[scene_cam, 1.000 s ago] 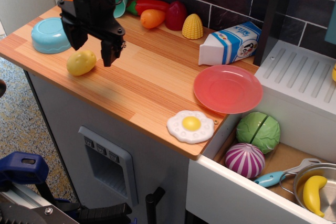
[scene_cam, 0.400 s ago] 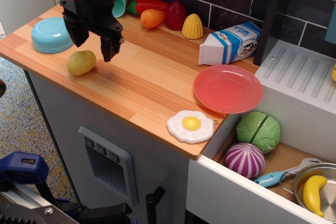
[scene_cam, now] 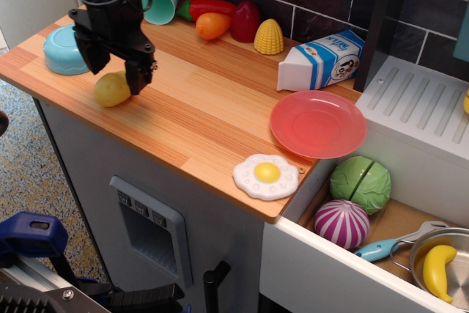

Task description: Put potato on plate

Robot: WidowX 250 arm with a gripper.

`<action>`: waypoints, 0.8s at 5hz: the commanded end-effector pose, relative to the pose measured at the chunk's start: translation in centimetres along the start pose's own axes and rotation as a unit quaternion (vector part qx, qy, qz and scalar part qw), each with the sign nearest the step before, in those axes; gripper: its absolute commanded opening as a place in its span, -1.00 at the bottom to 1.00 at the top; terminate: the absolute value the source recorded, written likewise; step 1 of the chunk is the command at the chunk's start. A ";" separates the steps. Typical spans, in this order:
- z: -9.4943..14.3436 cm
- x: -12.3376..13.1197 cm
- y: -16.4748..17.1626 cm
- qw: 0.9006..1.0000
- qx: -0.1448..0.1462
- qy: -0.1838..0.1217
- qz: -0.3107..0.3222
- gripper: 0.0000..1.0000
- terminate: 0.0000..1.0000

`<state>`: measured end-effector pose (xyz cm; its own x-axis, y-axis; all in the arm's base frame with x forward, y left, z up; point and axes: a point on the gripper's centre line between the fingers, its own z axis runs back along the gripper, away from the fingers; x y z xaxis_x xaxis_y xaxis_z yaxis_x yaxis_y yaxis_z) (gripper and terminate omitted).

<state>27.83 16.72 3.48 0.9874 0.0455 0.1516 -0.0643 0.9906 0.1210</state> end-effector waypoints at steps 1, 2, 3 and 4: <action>0.7 0.2 1.6 1.000 0.010 -0.026 -0.002 1.00 -1.00; -0.7 0.1 1.9 0.999 -0.002 -0.032 -0.001 1.00 -1.00; -1.9 0.5 2.3 0.999 -0.025 -0.029 0.006 1.00 -1.00; -2.2 0.3 2.1 0.999 -0.036 -0.026 0.020 1.00 -1.00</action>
<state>27.88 18.43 0.59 0.9779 0.0994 0.1842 -0.1070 0.9938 0.0316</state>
